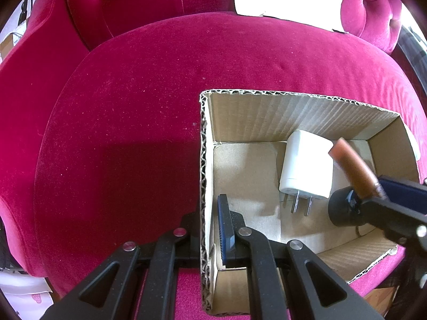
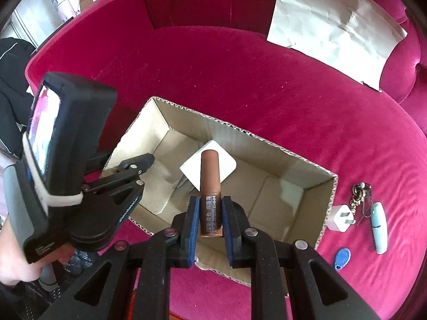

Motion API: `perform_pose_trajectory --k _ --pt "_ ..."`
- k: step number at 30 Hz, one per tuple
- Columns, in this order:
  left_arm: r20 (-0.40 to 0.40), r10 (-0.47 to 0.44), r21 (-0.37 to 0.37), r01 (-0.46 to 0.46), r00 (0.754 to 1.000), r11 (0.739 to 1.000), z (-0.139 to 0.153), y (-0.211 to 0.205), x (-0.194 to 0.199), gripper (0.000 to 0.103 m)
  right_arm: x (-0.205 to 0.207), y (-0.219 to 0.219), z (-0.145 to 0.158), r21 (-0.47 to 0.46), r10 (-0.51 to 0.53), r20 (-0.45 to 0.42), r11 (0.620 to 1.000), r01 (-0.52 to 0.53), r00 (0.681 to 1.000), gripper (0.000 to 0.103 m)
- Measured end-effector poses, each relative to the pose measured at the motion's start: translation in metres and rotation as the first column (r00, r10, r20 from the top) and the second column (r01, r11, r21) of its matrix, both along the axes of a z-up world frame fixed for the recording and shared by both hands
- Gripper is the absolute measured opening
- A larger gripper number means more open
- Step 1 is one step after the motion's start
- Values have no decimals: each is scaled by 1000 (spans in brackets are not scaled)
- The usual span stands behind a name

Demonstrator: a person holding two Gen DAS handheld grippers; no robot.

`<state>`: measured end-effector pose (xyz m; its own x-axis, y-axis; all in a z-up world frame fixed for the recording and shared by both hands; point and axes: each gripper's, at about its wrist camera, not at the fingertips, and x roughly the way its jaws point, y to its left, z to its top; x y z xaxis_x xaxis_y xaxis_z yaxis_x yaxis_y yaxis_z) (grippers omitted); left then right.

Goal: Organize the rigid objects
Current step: 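Lift the lipstick tube with the right gripper and carry it over the box, then lower the lipstick into the box and open the right gripper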

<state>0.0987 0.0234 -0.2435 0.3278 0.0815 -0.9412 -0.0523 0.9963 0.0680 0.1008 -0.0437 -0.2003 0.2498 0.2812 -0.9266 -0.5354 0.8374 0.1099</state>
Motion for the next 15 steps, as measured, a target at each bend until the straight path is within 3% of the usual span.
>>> perform_pose_trajectory --k 15 --pt "-2 2 -1 -2 1000 1000 0 1 -1 8 7 -2 -13 11 -5 -23 1000 5 1000 18"
